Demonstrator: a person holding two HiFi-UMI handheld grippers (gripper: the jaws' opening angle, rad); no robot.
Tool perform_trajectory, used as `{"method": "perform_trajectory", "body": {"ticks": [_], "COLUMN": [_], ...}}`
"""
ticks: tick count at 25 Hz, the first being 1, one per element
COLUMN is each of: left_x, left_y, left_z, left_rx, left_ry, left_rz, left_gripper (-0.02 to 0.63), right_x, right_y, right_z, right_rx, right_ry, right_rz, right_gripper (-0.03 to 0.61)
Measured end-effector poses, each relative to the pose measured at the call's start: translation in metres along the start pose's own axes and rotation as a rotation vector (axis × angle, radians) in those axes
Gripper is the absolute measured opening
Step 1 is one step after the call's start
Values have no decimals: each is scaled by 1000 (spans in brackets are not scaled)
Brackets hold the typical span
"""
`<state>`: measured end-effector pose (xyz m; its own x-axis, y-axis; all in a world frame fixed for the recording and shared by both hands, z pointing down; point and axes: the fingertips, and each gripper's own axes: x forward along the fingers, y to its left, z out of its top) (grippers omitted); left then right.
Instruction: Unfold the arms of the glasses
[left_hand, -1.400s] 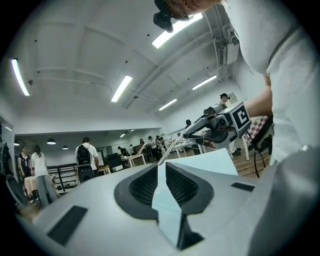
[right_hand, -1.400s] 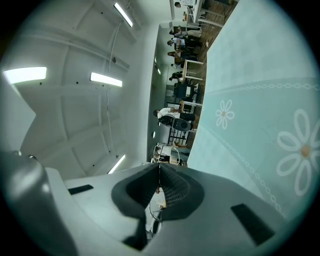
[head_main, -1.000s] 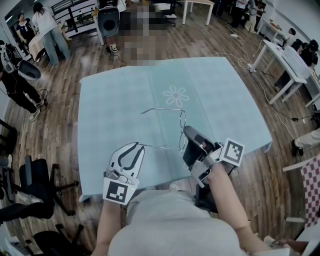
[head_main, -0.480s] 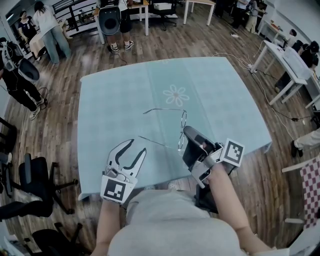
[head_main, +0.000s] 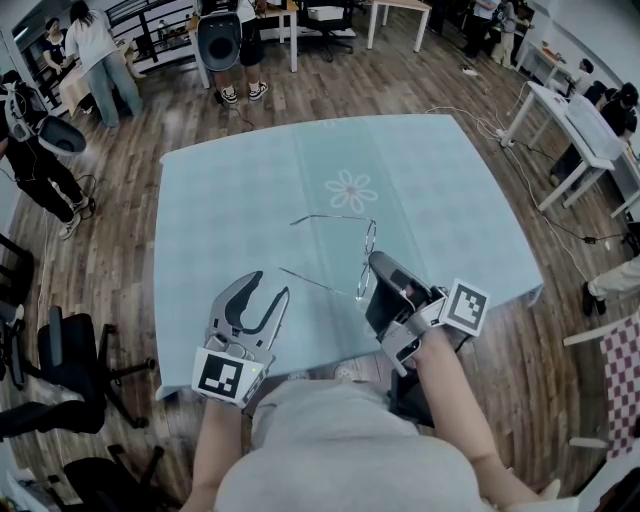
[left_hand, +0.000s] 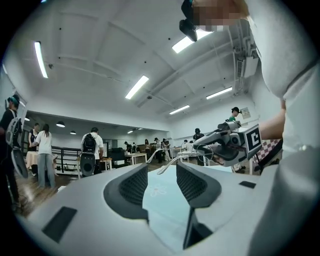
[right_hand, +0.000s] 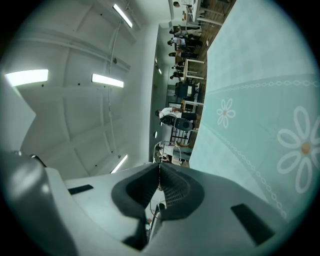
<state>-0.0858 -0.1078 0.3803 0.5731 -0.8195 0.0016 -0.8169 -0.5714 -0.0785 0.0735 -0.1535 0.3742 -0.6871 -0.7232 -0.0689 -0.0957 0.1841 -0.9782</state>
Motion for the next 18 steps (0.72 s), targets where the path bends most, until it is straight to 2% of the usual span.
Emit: {"method": "perform_trajectory", "body": {"ticks": [6,13,18], "left_x": [2,9,18], "left_y": [4,7,7], "left_z": [1,3,11], "left_rx": [-38,-51,-35], "left_ry": [-5,2,-9], "left_rz": [50,148,206], "left_gripper": [156,72,12], "right_x": [-1,-5,0], "right_y": [-6,-4,-3], "right_z": [5,20,25], "right_rx": [-16,-91,-120], "right_ry": [-69,-212,-271], "right_rz": [-16,-35,-48], "right_gripper": [12,12,12]}}
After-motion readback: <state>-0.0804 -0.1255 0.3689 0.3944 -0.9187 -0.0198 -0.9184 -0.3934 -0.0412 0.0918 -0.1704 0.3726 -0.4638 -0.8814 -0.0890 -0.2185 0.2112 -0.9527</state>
